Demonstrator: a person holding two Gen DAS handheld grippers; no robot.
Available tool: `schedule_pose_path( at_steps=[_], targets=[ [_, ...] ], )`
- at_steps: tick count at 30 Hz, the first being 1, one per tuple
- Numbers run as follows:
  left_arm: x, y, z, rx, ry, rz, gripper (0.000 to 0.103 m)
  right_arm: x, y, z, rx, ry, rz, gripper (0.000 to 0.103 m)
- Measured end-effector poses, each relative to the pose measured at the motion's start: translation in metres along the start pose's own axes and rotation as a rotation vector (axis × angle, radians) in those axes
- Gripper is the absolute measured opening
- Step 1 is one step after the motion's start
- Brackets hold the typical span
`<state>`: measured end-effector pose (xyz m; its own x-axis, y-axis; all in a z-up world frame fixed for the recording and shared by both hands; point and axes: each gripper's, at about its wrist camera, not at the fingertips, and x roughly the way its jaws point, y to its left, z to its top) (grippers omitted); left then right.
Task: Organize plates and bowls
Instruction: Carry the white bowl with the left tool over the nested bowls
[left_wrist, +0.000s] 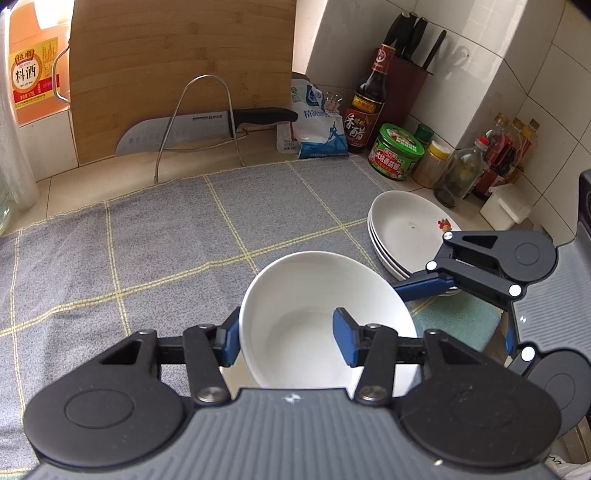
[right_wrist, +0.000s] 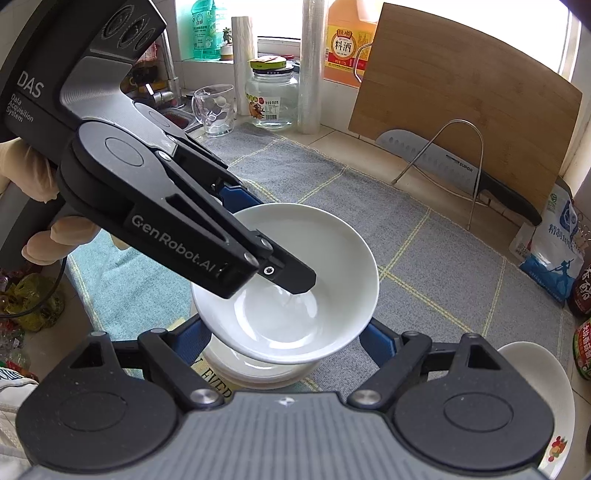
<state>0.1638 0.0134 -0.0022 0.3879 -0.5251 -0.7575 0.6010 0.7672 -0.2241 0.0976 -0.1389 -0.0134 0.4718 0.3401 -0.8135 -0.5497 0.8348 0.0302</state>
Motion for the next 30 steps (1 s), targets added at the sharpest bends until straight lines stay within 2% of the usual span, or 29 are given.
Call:
schedule_pose_path(
  at_steps=[23,30],
  targets=[
    [0.011,0.005,-0.013,0.015,0.054,0.011,0.050,0.018,0.003,-0.003,-0.009,0.057,0.041,0.090],
    [0.012,0.005,-0.013,0.024,0.057,0.009,0.054,0.020,0.002,-0.002,-0.008,0.061,0.049,0.090]
  ],
)
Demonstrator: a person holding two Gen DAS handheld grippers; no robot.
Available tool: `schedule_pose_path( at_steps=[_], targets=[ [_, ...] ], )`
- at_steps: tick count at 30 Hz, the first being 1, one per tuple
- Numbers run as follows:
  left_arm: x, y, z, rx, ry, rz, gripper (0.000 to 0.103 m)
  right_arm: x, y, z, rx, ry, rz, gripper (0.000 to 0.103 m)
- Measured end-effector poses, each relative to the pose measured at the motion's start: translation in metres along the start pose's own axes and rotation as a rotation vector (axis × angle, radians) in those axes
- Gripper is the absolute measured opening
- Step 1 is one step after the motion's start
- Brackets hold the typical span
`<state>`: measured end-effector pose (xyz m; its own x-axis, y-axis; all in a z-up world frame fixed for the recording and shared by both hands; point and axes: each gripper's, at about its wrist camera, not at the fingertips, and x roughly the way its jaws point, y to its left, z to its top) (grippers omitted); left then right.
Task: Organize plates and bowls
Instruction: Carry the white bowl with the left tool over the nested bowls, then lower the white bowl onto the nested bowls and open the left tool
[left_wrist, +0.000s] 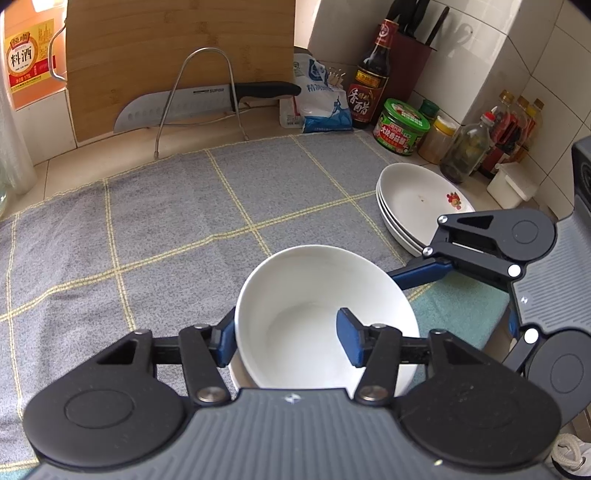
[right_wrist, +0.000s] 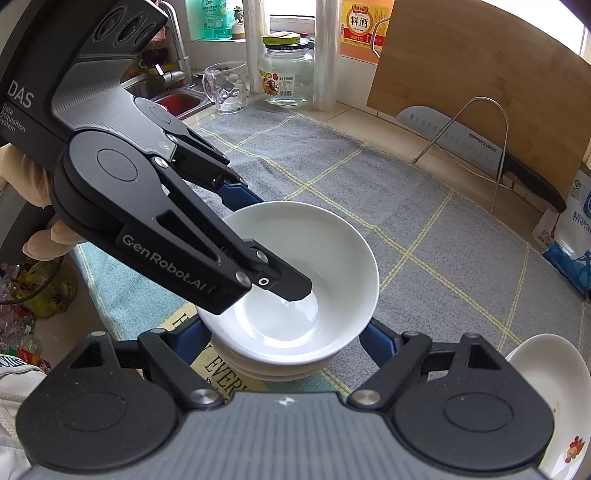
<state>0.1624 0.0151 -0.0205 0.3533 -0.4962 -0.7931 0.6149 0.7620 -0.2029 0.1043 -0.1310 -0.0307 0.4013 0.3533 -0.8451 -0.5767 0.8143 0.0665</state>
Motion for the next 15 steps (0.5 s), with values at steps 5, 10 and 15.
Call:
schedule_pose_path(
  at_steps=[5,10,15],
  targets=[
    [0.0002,-0.0008,0.0000,0.003,0.002,0.002,0.054,0.0001,0.0000,-0.0008,0.004,-0.002,0.004,0.090],
    [0.0010,-0.0020,0.0003,0.003,0.002,0.000,0.058,0.0003,0.0005,-0.0007,0.003,-0.003,0.004,0.090],
    [0.0012,-0.0028,0.0005,0.005,0.002,-0.004,0.062,0.0012,0.0001,-0.0004,0.007,-0.003,0.008,0.090]
  ],
)
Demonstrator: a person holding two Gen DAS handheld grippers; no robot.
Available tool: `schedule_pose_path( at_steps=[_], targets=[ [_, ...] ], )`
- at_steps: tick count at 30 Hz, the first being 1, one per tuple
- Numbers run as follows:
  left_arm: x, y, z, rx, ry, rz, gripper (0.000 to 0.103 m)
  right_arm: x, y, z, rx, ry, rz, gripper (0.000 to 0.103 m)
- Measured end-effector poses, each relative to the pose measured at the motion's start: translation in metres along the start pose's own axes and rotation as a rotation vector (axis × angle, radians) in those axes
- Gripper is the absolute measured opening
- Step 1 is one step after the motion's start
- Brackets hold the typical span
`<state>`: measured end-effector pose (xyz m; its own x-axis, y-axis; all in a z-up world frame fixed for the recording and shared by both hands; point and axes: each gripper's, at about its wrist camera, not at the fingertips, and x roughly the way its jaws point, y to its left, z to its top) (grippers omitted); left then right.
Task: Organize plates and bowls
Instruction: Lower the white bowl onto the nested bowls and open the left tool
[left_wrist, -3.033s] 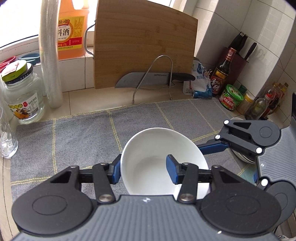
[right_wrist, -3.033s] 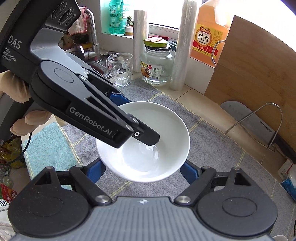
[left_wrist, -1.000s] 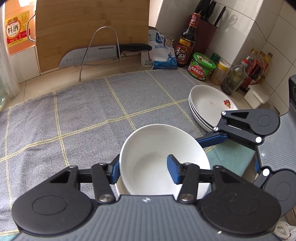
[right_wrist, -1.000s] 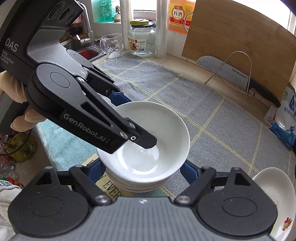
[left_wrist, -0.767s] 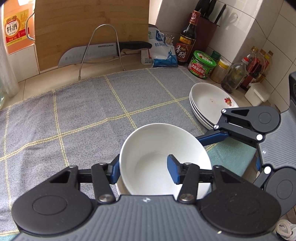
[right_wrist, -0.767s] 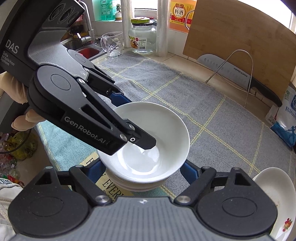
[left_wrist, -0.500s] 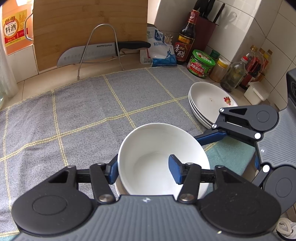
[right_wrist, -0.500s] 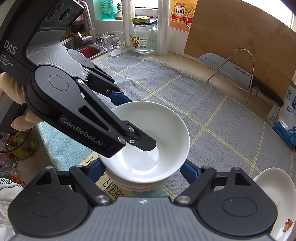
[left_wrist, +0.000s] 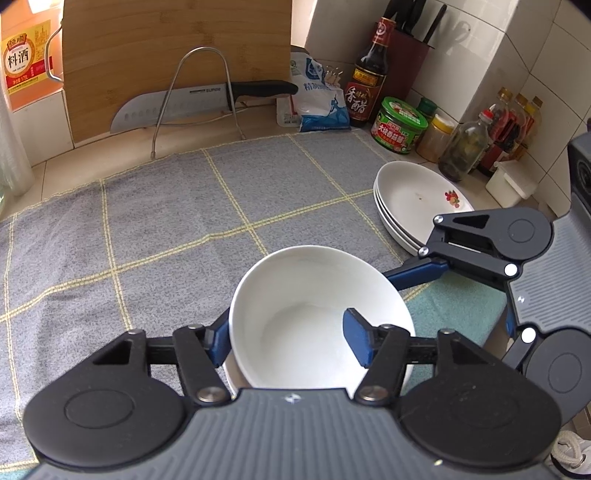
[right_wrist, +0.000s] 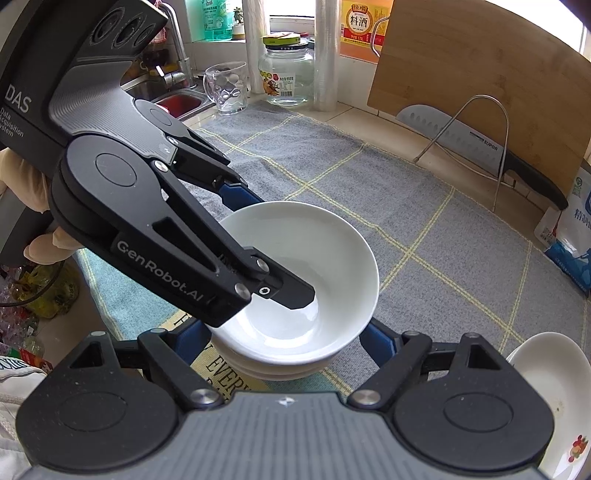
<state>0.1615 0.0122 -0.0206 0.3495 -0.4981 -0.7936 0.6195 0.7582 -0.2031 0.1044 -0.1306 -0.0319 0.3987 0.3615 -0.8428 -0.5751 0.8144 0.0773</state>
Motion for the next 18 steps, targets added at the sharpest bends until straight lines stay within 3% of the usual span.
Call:
schedule_pose_path(
  at_steps=[5,7,9,11,18],
  targets=[
    [-0.001,0.000,0.000,0.000,0.000,-0.010,0.064,0.002,-0.001,-0.001,0.006,0.006,0.016,0.091],
    [-0.002,0.001,0.000,0.000,-0.004,-0.015,0.065,0.002,0.001,-0.003,-0.002,0.007,0.014,0.099],
    [-0.006,0.001,0.000,0.002,-0.021,-0.017,0.075,-0.001,0.002,-0.003,-0.014,-0.012,0.006,0.103],
    [-0.011,0.002,0.001,0.013,-0.051,0.021,0.082,-0.005,0.001,-0.003,-0.011,-0.027,0.021,0.103],
    [-0.020,0.025,0.004,-0.022,-0.100,0.087,0.083,-0.010,-0.001,-0.004,-0.001,-0.045,0.020,0.103]
  ],
)
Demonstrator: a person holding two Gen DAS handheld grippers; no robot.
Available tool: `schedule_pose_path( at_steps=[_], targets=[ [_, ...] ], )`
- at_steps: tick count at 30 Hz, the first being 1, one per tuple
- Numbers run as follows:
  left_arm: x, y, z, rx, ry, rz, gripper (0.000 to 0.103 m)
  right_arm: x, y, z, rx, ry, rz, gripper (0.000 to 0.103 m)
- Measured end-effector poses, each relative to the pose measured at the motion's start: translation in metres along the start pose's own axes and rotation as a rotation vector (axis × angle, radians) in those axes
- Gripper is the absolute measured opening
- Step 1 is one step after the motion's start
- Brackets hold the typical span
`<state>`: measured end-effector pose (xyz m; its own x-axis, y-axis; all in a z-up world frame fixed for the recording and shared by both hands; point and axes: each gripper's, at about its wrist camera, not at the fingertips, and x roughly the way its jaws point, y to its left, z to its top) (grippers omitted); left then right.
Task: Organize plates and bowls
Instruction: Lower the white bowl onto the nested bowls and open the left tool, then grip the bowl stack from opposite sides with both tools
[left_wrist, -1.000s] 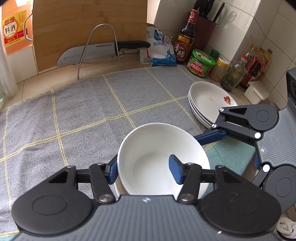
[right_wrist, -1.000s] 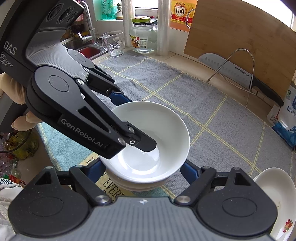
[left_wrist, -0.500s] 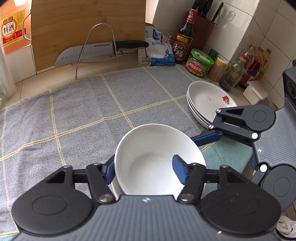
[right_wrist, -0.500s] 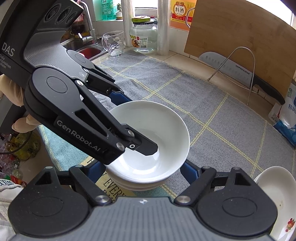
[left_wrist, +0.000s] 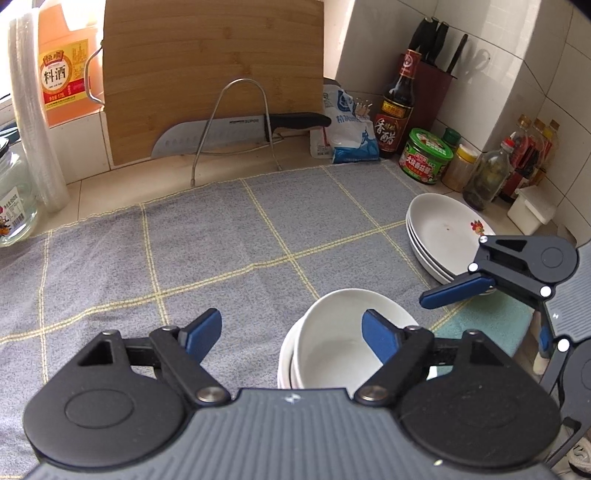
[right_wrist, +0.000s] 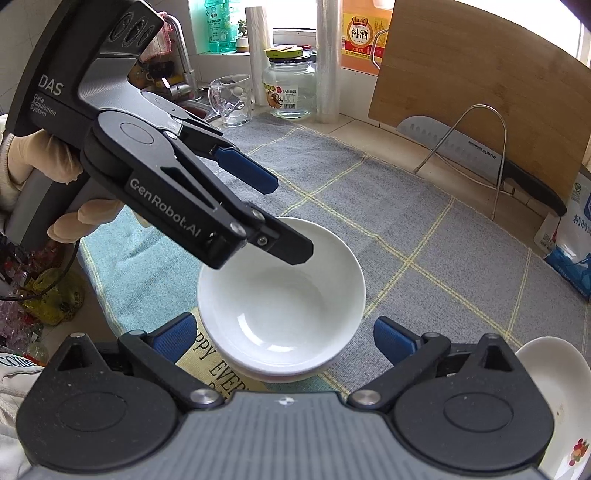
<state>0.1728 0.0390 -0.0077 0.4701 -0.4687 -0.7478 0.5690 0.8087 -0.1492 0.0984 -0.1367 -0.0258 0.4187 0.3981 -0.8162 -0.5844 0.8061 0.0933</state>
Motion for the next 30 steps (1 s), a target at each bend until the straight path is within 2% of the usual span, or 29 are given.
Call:
schedule_pose_path(
  at_steps=[2,4,8,10,15,18,21,26,30],
  targets=[
    [-0.004,0.005,-0.004,0.007,-0.017,0.017,0.083,-0.003,0.000,-0.004,-0.004,-0.013,0.000,0.103],
    [-0.013,0.009,-0.008,0.012,-0.041,0.001,0.083,-0.005,0.002,-0.008,-0.016,-0.014,0.001,0.103],
    [-0.038,0.012,-0.026,0.057,-0.114,-0.029,0.096,-0.005,0.004,-0.022,-0.066,-0.008,-0.007,0.103],
    [-0.045,0.012,-0.035,0.086,-0.121,-0.038,0.096,-0.001,0.004,-0.030,-0.087,0.006,-0.009,0.103],
    [-0.041,0.004,-0.060,0.195,-0.065,-0.069,0.097,0.021,0.002,-0.043,-0.114,0.048,-0.024,0.103],
    [-0.022,0.000,-0.073,0.242,-0.016,-0.075,0.097,0.034,0.000,-0.045,-0.123,0.064,-0.039,0.103],
    [0.000,-0.007,-0.085,0.338,0.027,-0.081,0.097,0.044,-0.001,-0.042,-0.126,0.078,-0.040,0.103],
    [0.030,-0.017,-0.091,0.482,0.058,-0.086,0.096,0.056,0.001,-0.037,-0.166,0.090,-0.054,0.103],
    [0.044,-0.017,-0.088,0.543,0.073,-0.119,0.095,0.061,0.002,-0.034,-0.212,0.099,-0.035,0.103]
  ],
)
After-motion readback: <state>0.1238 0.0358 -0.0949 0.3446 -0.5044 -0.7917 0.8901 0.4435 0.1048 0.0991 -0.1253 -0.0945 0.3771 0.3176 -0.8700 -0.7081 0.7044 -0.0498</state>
